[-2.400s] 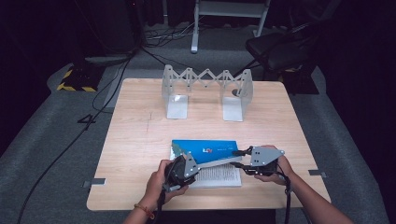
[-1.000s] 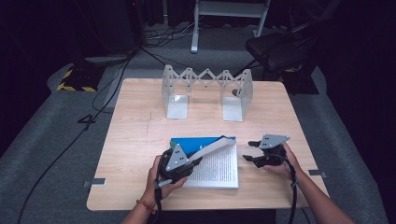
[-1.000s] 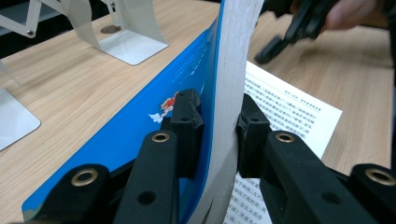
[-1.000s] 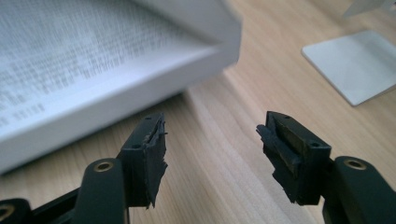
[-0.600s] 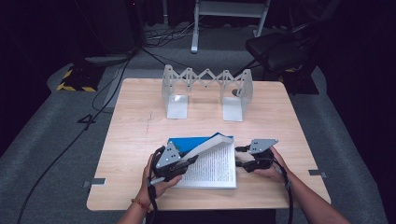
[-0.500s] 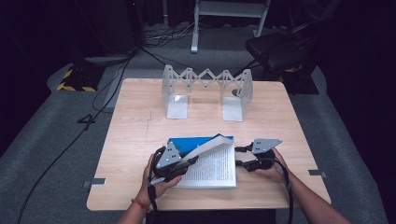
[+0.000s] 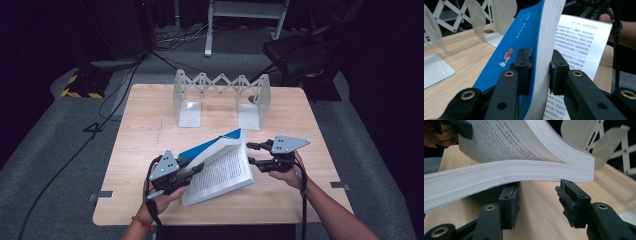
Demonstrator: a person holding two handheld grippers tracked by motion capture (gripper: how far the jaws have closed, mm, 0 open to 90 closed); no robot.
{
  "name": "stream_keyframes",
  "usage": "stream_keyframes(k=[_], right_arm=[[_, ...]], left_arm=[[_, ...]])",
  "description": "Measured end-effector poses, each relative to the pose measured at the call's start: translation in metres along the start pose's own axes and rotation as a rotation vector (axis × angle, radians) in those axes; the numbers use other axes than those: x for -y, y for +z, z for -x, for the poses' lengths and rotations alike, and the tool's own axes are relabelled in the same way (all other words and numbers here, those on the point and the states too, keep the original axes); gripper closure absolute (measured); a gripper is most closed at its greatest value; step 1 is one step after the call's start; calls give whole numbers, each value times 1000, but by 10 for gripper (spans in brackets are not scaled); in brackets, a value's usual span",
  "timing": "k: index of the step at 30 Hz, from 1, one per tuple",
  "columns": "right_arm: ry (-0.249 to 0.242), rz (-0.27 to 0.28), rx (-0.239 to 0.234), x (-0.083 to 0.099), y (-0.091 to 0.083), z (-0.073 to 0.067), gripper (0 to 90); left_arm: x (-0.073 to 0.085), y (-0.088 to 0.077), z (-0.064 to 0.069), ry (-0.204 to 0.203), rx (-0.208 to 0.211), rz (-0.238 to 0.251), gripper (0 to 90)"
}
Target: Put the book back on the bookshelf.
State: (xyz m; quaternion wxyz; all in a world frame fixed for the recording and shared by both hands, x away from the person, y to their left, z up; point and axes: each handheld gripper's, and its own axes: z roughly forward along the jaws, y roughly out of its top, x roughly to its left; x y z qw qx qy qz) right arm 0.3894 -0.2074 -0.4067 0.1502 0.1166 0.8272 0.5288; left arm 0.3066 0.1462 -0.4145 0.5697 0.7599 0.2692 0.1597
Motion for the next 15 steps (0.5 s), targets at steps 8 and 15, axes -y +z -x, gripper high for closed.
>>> stream_keyframes(k=[8, 15], right_arm=[[-90, 33, 59, -43, 19, -15, 501], [-91, 33, 68, -60, 37, -21, 508]], left_arm=[[13, -27, -5, -16, -30, 49, 732], [20, -34, 2, 41, -96, 36, 713]])
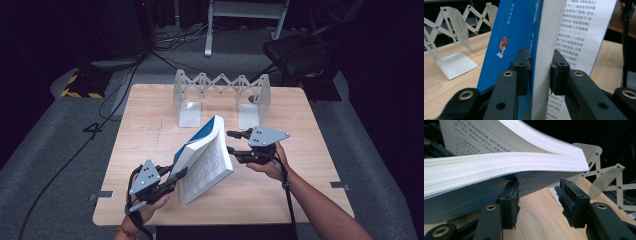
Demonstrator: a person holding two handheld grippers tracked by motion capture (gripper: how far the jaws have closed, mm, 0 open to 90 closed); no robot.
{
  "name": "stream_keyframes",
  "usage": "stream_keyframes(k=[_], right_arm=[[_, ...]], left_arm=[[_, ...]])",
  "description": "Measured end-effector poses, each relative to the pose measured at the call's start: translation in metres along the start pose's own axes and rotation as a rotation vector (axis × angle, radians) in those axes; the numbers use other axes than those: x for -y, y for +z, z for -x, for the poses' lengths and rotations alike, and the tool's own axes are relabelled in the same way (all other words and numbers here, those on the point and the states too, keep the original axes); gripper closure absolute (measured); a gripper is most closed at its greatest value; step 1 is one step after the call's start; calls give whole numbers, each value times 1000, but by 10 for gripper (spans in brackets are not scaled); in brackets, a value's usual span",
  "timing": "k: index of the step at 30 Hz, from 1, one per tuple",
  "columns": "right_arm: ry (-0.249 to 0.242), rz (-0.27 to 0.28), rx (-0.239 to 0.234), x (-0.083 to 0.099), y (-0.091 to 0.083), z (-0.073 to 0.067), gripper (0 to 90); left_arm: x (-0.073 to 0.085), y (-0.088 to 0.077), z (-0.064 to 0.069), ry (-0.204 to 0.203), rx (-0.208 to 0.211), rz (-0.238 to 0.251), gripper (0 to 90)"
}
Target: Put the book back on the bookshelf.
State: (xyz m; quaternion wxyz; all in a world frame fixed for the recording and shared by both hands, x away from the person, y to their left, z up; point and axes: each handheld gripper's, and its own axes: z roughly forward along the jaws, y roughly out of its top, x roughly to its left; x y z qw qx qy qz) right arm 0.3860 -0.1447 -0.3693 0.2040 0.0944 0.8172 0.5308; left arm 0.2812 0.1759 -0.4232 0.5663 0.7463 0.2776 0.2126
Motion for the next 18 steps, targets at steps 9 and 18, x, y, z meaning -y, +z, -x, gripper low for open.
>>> stream_keyframes(k=[9, 18], right_arm=[[10, 41, -44, -8, 16, -13, 555], [17, 67, -108, -10, 19, -16, 554]], left_arm=[[9, 2, 9, -3, -12, -22, 586], [13, 4, 7, -73, 25, -22, 635]])
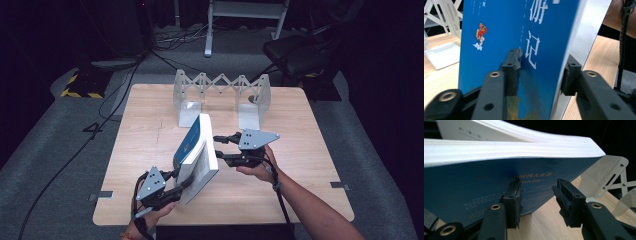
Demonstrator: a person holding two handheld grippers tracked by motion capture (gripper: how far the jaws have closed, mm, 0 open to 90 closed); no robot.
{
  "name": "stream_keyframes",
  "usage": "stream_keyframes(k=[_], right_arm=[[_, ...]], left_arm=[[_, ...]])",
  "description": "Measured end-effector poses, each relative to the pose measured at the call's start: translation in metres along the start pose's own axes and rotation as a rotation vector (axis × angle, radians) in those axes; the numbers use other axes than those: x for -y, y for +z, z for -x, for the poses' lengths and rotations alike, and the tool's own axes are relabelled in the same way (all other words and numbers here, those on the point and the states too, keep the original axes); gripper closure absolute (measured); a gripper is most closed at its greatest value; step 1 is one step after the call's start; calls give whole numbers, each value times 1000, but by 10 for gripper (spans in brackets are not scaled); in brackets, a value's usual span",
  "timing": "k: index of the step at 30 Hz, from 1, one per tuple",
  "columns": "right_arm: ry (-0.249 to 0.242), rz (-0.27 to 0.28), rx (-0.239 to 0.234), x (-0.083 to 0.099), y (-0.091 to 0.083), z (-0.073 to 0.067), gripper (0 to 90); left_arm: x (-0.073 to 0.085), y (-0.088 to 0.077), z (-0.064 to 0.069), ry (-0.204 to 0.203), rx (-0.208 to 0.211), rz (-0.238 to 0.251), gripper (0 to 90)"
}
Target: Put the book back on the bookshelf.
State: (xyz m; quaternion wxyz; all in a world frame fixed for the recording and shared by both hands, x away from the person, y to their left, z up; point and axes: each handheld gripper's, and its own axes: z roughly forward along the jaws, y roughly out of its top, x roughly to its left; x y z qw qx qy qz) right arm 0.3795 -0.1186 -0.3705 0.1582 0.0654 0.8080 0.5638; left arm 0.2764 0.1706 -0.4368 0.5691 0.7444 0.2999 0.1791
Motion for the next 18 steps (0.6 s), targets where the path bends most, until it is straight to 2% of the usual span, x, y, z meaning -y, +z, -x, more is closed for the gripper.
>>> stream_keyframes(k=[1, 2, 3, 6, 9, 12, 13, 15, 16, 17, 18], right_arm=[[5, 4, -9, 1, 0, 1, 552], [13, 5, -10, 1, 0, 3, 534], [13, 5, -10, 1, 0, 3, 534], [13, -2, 18, 4, -4, 5, 533], [25, -20, 38, 9, -12, 12, 534], [31, -26, 74, 14, -23, 18, 538], [38, -21, 83, 16, -29, 21, 538], [45, -14, 99, 19, -39, 24, 542], [50, -10, 110, 21, -46, 26, 542], [50, -10, 110, 21, -46, 26, 542], [37, -14, 141, 23, -58, 29, 542]], left_arm=[[1, -1, -4, -22, 13, 10, 688], [0, 0, -6, -23, 25, 12, 714], [0, 0, -6, -23, 25, 12, 718], [-3, 10, -7, -26, 66, 8, 716], [-7, 18, -7, -21, 83, 4, 713], [-17, 41, -4, -10, 136, 2, 697], [-17, 41, -4, -10, 136, 2, 695], [-23, 60, 0, 7, 167, -1, 693], [-23, 60, 0, 7, 167, -1, 692], [-25, 66, 1, 4, 184, 4, 692], [-29, 78, 4, 6, 201, 9, 690]])
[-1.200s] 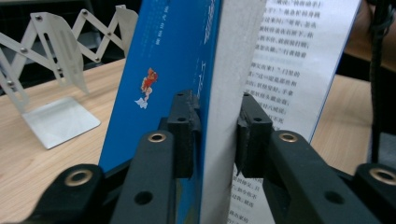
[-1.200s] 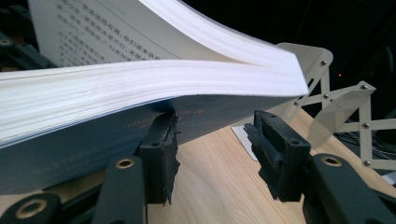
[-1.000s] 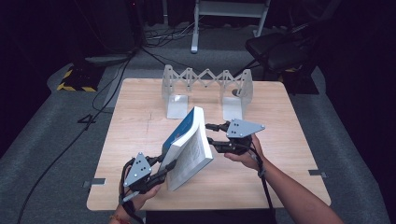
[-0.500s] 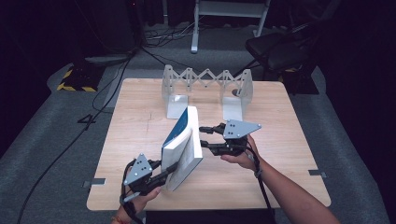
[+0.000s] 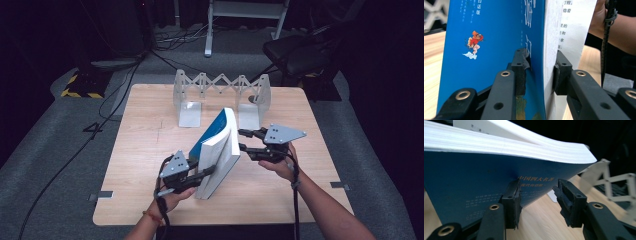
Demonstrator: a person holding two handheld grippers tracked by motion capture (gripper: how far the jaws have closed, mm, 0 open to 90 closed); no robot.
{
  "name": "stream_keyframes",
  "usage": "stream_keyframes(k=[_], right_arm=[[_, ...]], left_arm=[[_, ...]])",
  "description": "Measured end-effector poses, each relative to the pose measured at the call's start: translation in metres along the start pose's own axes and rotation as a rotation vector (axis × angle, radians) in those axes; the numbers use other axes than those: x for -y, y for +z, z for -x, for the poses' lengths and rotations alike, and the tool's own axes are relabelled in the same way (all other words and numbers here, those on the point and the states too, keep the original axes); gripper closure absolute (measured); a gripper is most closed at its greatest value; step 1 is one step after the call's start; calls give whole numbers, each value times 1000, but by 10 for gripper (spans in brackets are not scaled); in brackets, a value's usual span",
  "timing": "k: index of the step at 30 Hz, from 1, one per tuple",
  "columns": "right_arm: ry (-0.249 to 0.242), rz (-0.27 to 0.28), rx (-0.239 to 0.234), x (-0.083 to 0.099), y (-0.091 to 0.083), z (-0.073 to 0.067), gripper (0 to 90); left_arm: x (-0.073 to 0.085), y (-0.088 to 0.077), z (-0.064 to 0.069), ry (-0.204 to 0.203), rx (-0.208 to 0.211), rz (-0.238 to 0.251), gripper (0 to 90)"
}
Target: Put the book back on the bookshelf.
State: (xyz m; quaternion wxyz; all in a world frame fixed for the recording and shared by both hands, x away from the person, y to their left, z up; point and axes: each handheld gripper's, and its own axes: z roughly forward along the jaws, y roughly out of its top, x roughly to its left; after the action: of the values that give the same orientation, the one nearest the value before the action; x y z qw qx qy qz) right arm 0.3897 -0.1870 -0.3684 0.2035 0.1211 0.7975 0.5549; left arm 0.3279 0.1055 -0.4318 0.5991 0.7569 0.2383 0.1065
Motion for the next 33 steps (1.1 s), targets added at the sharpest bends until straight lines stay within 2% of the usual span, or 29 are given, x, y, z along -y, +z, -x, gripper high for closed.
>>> stream_keyframes(k=[1, 3, 4, 5, 7, 11, 18, 20, 24, 28, 33], right_arm=[[0, 0, 0, 0, 0, 0, 542], [-28, -15, 39, 1, -11, 5, 542], [-31, -29, 64, 4, -22, 11, 542], [-31, -29, 64, 4, -22, 11, 542], [-30, -48, 98, 10, -34, 15, 543], [-23, -45, 129, 17, -44, 17, 553], [-23, -16, 105, 19, -45, 8, 551], [-7, -2, 69, 16, -43, -1, 535], [-59, -5, 30, 9, -39, -16, 518], [-59, -6, 15, 4, -34, -21, 509], [-100, -7, -3, -7, -24, -31, 504]], left_arm=[[0, 0, 0, 0, 0, 0, 690], [-4, 16, 1, -1, 21, 6, 688], [-6, 23, 1, 7, 30, 2, 684], [-7, 27, 2, 9, 33, 0, 684], [-10, 40, 3, 25, 51, 3, 680], [-14, 47, 5, 48, 53, -5, 665], [-14, 33, 7, 75, 34, -28, 658], [-12, 24, 6, 78, 32, -35, 659], [-11, 16, 7, 77, 26, -39, 660], [-10, 11, 7, 77, 20, -43, 658], [-9, 3, 5, 70, 10, -47, 649]])
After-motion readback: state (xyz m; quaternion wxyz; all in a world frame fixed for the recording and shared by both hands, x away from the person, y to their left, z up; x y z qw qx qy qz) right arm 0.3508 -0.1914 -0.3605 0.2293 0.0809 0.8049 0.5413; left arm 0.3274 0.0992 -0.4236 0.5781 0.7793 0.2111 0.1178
